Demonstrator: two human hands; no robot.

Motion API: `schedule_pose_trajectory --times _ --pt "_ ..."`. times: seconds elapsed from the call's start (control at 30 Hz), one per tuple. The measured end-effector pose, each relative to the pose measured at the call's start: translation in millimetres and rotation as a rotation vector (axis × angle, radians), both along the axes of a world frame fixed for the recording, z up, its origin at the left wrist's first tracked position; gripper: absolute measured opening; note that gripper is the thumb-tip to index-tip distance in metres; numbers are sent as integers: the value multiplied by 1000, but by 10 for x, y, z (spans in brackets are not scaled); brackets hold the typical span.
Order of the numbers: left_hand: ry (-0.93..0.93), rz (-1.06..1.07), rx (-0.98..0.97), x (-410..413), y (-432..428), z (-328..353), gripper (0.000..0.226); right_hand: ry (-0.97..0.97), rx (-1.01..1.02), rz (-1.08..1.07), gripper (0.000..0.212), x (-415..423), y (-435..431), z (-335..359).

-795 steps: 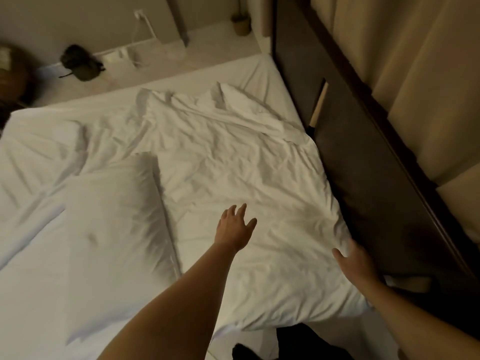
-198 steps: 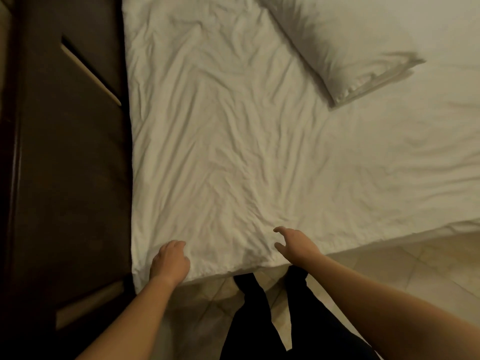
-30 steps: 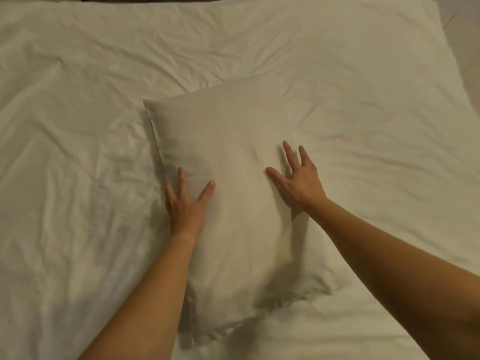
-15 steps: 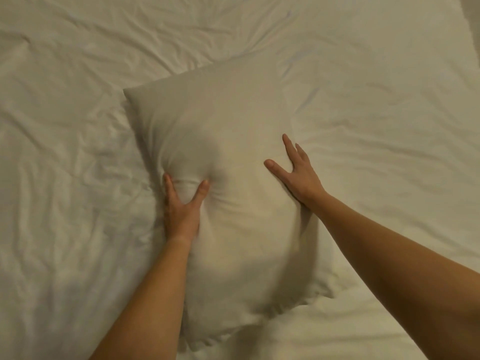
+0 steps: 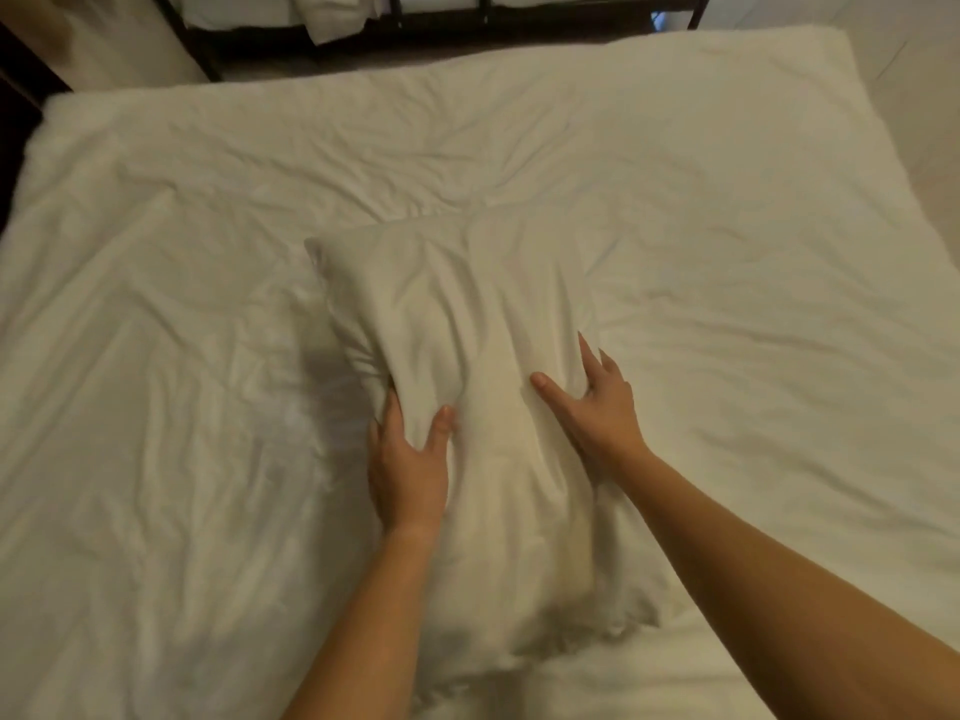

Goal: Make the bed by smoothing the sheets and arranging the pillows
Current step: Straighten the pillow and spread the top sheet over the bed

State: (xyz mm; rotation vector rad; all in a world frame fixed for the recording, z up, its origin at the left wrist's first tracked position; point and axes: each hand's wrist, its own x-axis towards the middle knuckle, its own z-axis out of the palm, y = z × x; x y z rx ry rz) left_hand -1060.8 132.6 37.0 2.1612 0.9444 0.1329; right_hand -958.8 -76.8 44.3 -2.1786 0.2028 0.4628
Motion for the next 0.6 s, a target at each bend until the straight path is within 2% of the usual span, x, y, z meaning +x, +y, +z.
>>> schedule_pose_trajectory --times 0.33,0.6 --pt "3 4 187 -875 -397 1352 80 -87 85 12 98 -989 -218 1029" --pt "-8 58 251 -1741 -268 1960 75 -85 103 83 99 -1758 -2 1633"
